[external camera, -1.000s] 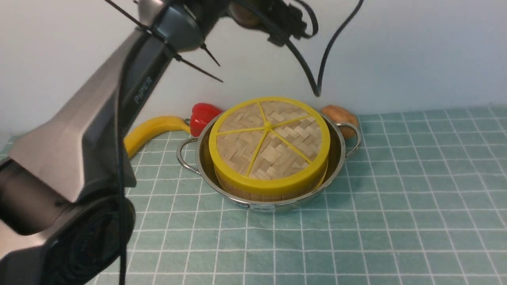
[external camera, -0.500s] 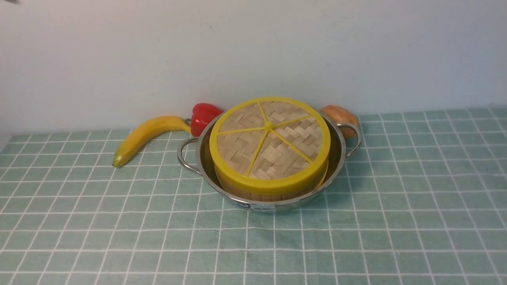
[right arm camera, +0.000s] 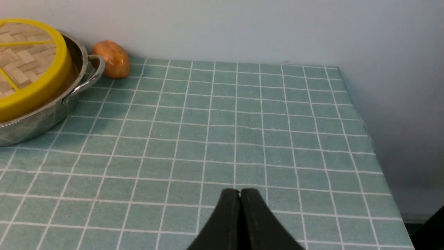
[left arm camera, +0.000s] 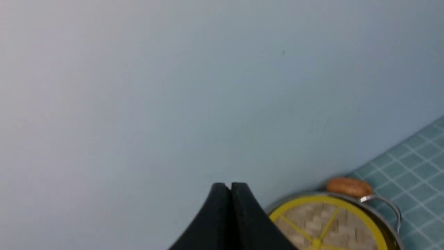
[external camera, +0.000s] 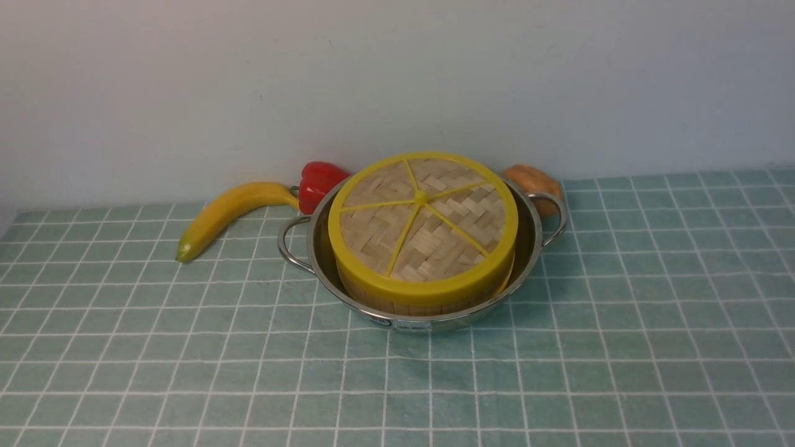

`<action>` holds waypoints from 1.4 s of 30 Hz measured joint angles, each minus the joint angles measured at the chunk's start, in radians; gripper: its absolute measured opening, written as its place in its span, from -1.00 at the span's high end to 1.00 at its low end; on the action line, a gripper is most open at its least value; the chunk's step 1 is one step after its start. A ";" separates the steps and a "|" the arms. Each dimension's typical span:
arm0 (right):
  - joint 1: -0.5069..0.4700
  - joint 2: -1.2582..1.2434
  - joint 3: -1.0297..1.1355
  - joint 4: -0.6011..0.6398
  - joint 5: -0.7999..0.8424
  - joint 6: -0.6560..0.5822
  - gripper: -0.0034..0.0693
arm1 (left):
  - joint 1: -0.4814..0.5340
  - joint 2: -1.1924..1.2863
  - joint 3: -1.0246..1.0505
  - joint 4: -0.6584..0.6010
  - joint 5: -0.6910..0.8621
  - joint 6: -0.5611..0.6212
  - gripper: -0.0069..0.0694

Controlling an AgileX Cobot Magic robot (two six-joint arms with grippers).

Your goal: Place the steamer in the pot on the blue tablecloth, and put the lid on the steamer.

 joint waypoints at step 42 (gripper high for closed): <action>0.000 0.000 0.003 0.494 0.003 0.014 0.35 | 0.426 -0.875 1.415 0.030 -0.526 -0.248 0.77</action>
